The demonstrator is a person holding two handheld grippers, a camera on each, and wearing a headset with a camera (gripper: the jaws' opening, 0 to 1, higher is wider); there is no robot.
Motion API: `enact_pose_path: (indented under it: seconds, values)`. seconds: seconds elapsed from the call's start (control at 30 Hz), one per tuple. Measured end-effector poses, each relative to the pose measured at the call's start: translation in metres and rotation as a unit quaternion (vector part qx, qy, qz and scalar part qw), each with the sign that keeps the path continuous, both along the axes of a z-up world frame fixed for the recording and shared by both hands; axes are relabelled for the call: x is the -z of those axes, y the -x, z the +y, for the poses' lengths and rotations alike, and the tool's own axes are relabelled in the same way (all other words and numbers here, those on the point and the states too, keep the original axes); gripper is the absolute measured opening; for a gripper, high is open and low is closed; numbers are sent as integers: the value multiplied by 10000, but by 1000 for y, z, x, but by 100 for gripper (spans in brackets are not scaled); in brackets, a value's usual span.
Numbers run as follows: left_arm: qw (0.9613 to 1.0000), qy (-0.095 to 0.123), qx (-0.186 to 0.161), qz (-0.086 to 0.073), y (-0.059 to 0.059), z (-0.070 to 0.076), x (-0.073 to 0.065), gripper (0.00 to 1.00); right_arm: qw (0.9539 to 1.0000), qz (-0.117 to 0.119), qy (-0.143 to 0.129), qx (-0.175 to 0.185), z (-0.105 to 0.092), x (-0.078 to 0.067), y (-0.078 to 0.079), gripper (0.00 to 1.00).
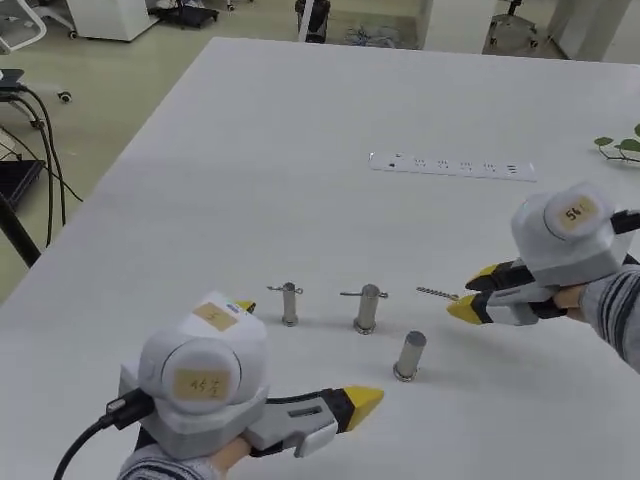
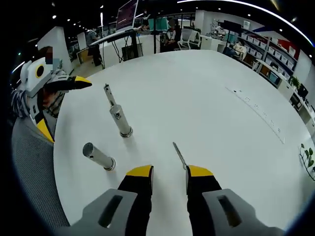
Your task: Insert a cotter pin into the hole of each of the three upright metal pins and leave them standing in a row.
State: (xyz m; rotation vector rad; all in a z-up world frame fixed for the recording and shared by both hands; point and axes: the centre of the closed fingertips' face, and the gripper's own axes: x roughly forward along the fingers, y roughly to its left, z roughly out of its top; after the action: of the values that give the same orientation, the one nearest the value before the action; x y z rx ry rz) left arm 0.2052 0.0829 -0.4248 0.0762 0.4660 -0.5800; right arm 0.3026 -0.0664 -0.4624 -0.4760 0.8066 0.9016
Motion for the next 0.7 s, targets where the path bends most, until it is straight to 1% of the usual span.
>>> enact_pose_path:
  seconds: [0.13, 0.27, 0.37, 0.47, 0.7]
  values:
    - [10000, 29, -16, 36, 0, 1, 1, 95, 9997, 9, 175, -147, 3, 7, -8, 20]
    - [10000, 35, -3, 76, 1, 0, 3, 95, 9992, 115, 302, -213, 3, 16, -15, 17]
    - [10000, 11, 32, 82, 2, -1, 3, 95, 9983, 326, 407, -240, 2, 23, -14, 13]
    - [9999, 6, 42, 93, 2, -1, 4, 95, 9977, 292, 487, -363, 2, 24, -16, 12]
    - [9999, -2, 77, 111, 2, -2, 4, 94, 9965, 324, 629, -453, 0, 27, -22, 6]
